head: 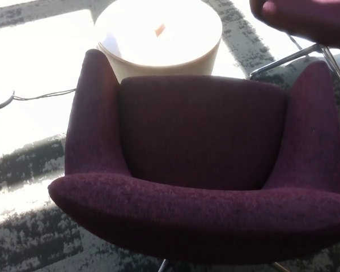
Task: The robot stands in front of a sofa and uses its left hand to push the left side of the sofa
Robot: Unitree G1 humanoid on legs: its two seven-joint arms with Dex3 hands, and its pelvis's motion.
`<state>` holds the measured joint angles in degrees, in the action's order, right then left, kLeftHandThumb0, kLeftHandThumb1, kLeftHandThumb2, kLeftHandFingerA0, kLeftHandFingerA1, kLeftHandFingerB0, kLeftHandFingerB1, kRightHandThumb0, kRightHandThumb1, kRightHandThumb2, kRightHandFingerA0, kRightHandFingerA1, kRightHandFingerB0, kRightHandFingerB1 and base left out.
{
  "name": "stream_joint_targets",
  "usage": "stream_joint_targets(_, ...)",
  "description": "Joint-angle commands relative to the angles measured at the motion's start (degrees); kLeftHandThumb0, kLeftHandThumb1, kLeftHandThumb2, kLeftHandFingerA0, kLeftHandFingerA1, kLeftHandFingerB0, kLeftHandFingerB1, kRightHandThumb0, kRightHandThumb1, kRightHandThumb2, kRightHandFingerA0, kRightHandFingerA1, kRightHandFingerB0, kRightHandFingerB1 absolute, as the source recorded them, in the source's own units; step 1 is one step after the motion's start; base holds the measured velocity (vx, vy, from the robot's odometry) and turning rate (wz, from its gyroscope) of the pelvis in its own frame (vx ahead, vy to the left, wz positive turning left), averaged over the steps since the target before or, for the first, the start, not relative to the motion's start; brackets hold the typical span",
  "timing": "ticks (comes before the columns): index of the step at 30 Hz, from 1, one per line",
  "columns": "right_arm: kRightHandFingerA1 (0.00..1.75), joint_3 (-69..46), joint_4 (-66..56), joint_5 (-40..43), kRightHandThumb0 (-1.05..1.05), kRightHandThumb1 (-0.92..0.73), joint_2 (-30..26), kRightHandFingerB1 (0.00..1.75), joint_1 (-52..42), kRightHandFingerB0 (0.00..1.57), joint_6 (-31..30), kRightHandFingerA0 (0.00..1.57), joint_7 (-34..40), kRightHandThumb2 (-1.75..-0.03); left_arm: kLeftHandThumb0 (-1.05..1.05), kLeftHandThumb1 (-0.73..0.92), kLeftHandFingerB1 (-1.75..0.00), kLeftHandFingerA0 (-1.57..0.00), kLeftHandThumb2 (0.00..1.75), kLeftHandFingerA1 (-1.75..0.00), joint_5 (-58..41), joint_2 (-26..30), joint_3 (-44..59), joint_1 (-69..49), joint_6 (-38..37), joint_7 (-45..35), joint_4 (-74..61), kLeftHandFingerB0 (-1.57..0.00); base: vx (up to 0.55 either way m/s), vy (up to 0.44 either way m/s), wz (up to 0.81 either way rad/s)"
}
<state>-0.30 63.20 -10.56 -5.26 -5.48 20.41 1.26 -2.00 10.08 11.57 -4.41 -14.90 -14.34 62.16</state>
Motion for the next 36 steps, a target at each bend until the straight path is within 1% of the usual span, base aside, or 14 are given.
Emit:
stream_joint_targets(1, 0.42, -1.8, 4.3, 1.6, -0.56, -0.76, -0.4, 0.40, 1.0, 0.52, 15.8, 0.55, 2.9, -0.63, -0.86, 0.84, -0.19, -0.07, 1.17, -0.26, -5.8, 2.4, 4.3, 3.2, -9.6, -8.8, 2.1, -0.07, 0.00, 0.000, 0.00)
stream_joint_targets(9, 0.42, -2.4, 6.5, 1.4, -0.56, -0.76, -0.4, 0.39, 1.8, 0.52, 17.3, 0.56, 3.2, -0.63, -0.87, 0.83, -0.23, -0.07, 1.16, -0.27, -8.1, 6.3, 8.0, 10.9, -12.8, -11.1, -1.5, -0.07, 0.00, 0.000, 0.00)
stream_joint_targets(10, 0.42, -2.4, 6.8, 1.3, -0.56, -0.76, -0.4, 0.40, 1.8, 0.52, 17.6, 0.56, 3.4, -0.63, -0.81, 0.92, -0.23, -0.06, 0.78, -0.27, -8.0, 6.6, 8.2, 11.9, -12.3, -10.5, -2.3, -0.05, 0.00, 0.000, 0.00)
stream_joint_targets(11, 0.42, -2.6, 7.1, 1.3, -0.56, -0.76, -0.4, 0.40, 1.9, 0.52, 18.0, 0.56, 3.3, -0.63, -0.74, 0.77, -0.28, -0.01, 1.17, -0.34, -8.0, 6.9, 8.4, 12.8, -12.0, -10.6, -2.9, 0.00, 0.00, 0.000, 0.00)
stream_joint_targets(13, 0.42, -2.8, 7.6, 1.3, -0.57, -0.76, -0.3, 0.40, 1.7, 0.52, 18.5, 0.55, 3.2, -0.63, -0.86, 0.84, -0.21, -0.07, 1.19, -0.32, -7.2, 7.9, 8.1, 14.4, -11.8, -10.8, -3.9, -0.06, 0.00, 0.000, 0.00)
stream_joint_targets(14, 0.41, -2.6, 7.8, 0.9, -0.57, -0.77, -0.5, 0.39, 1.7, 0.51, 18.6, 0.55, 3.6, -0.63, -0.76, 0.77, -0.28, -0.01, 1.18, -0.38, -6.7, 8.5, 7.7, 15.6, -11.3, -10.2, -5.0, 0.00, 0.00, 0.000, 0.00)
stream_joint_targets(16, 0.41, -2.9, 8.0, 1.1, -0.57, -0.76, -0.4, 0.39, 1.9, 0.52, 18.8, 0.55, 3.3, -0.63, -0.75, 0.78, -0.27, -0.01, 1.19, -0.37, -5.8, 9.3, 6.9, 16.8, -11.1, -9.7, -6.0, 0.00, 0.00, 0.000, 0.00)
stream_joint_targets(17, 0.41, -2.8, 8.2, 1.0, -0.57, -0.76, -0.5, 0.39, 2.2, 0.52, 18.9, 0.55, 3.4, -0.63, -0.84, 0.86, -0.22, -0.07, 1.22, -0.34, -4.6, 10.2, 5.9, 17.5, -11.8, -9.5, -6.7, -0.06, 0.00, 0.000, 0.00)
stream_joint_targets(25, 0.43, -2.5, 8.9, 0.5, -0.61, -0.72, -0.8, 0.40, 2.5, 0.50, 19.3, 0.57, 4.2, -0.65, -0.87, 0.85, -0.18, -0.07, 1.21, -0.27, -4.3, 12.0, 3.0, 22.8, -6.8, -10.3, -8.9, -0.06, 0.00, 0.000, 0.00)
stream_joint_targets(27, 0.42, -2.8, 9.0, 1.0, -0.58, -0.76, -0.7, 0.40, 2.5, 0.52, 19.6, 0.55, 3.5, -0.63, -0.74, 0.77, -0.27, -0.01, 1.19, -0.35, -4.1, 12.2, 2.2, 24.1, -5.8, -9.9, -8.8, 0.00, 0.00, 0.000, 0.00)
stream_joint_targets(28, 0.44, -2.9, 9.0, 1.1, -0.59, -0.71, -0.7, 0.41, 2.6, 0.50, 19.9, 0.57, 3.5, -0.65, -0.81, 0.80, -0.28, -0.07, 1.17, -0.41, -3.1, 12.3, 1.1, 25.0, -5.7, -9.0, -8.9, -0.05, 0.00, 0.000, 0.00)
stream_joint_targets(34, 0.41, -2.6, 9.1, 0.6, -0.58, -0.76, -0.8, 0.40, 2.6, 0.53, 19.9, 0.57, 4.1, -0.63, -0.85, 0.77, -0.27, -0.07, 1.16, -0.40, -1.3, 12.8, -2.5, 27.7, -5.4, -8.2, -8.6, -0.05, 0.00, 0.000, 0.00)
stream_joint_targets(35, 0.44, -2.9, 9.2, 1.0, -0.61, -0.72, -0.7, 0.40, 2.6, 0.50, 20.0, 0.57, 3.6, -0.65, -0.89, 0.92, -0.25, -0.08, 0.76, -0.32, -0.7, 12.6, -3.3, 28.3, -5.4, -7.8, -8.7, -0.06, 0.00, 0.000, 0.00)
stream_joint_targets(36, 0.43, -2.9, 9.2, 1.1, -0.60, -0.72, -0.7, 0.40, 2.6, 0.50, 20.1, 0.56, 3.3, -0.65, -0.87, 0.92, -0.26, -0.09, 0.76, -0.32, -0.5, 12.4, -3.8, 28.2, -5.0, -7.5, -9.2, -0.06, 0.00, 0.000, 0.00)
